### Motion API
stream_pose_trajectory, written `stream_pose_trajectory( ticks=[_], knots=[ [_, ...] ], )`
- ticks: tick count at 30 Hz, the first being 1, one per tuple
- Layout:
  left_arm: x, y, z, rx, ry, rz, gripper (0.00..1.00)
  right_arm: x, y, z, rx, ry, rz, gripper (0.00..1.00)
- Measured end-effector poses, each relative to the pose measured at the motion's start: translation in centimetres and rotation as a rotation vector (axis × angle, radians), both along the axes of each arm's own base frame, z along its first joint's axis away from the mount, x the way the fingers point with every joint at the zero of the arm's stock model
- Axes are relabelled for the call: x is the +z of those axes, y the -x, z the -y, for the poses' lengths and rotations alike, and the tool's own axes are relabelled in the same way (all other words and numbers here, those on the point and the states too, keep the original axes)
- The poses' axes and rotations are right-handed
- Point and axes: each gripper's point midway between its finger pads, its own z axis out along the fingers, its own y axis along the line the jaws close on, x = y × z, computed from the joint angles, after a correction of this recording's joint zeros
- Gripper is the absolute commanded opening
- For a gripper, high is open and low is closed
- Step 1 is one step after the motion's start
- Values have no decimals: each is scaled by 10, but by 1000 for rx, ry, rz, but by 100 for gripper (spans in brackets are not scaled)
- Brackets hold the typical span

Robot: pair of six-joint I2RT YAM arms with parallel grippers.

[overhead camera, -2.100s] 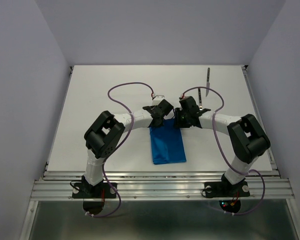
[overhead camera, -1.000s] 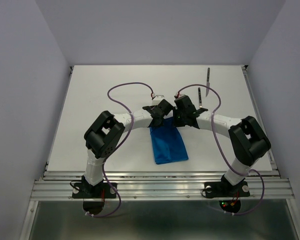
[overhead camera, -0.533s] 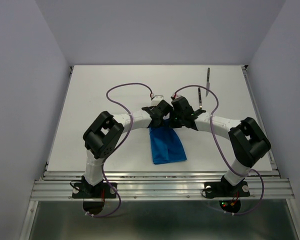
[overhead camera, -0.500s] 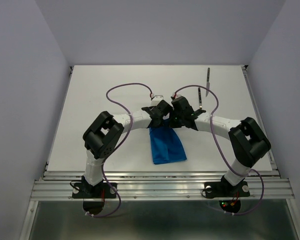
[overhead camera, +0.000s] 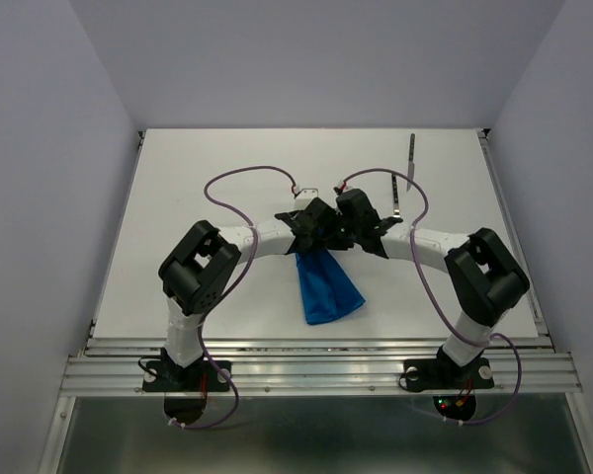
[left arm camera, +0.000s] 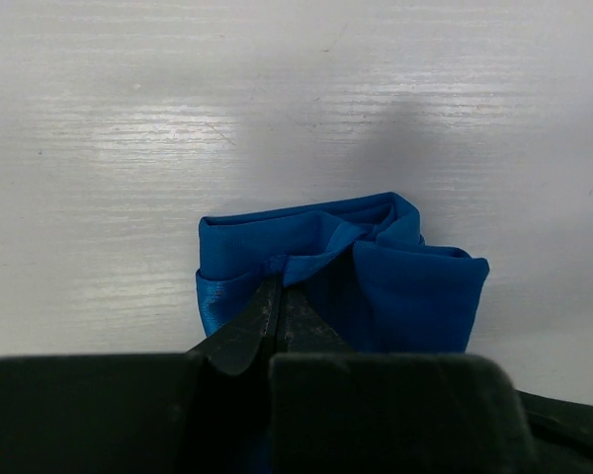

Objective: Fold the napkin into a case and place the utensils inside
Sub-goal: Fold the 2/3-rectangle-folded napkin at the center of the board.

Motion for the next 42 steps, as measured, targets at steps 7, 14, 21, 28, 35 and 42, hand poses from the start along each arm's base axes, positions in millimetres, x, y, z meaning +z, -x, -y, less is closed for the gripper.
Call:
stream_pose_trajectory(
  ticks=[7, 14, 21, 28, 35, 42],
  knots=[
    [0, 1, -2, 7, 32, -3, 0, -23, 1, -7, -35, -46, -54, 1],
    [0, 2, -3, 7, 92, -14, 0, -42, -4, -13, -94, -90, -99, 1],
    [1, 8, -11, 6, 168, -54, 1, -43, -7, -18, -117, -121, -104, 1],
    [12, 18, -22, 3, 247, -99, 7, -44, -10, -19, -120, -126, -92, 1],
    [40, 16, -35, 14, 334, -81, 29, -44, -10, -20, -120, -120, -83, 1],
    [39, 14, -48, 35, 347, -89, 43, -44, -11, -20, -116, -116, -79, 1]
  ],
)
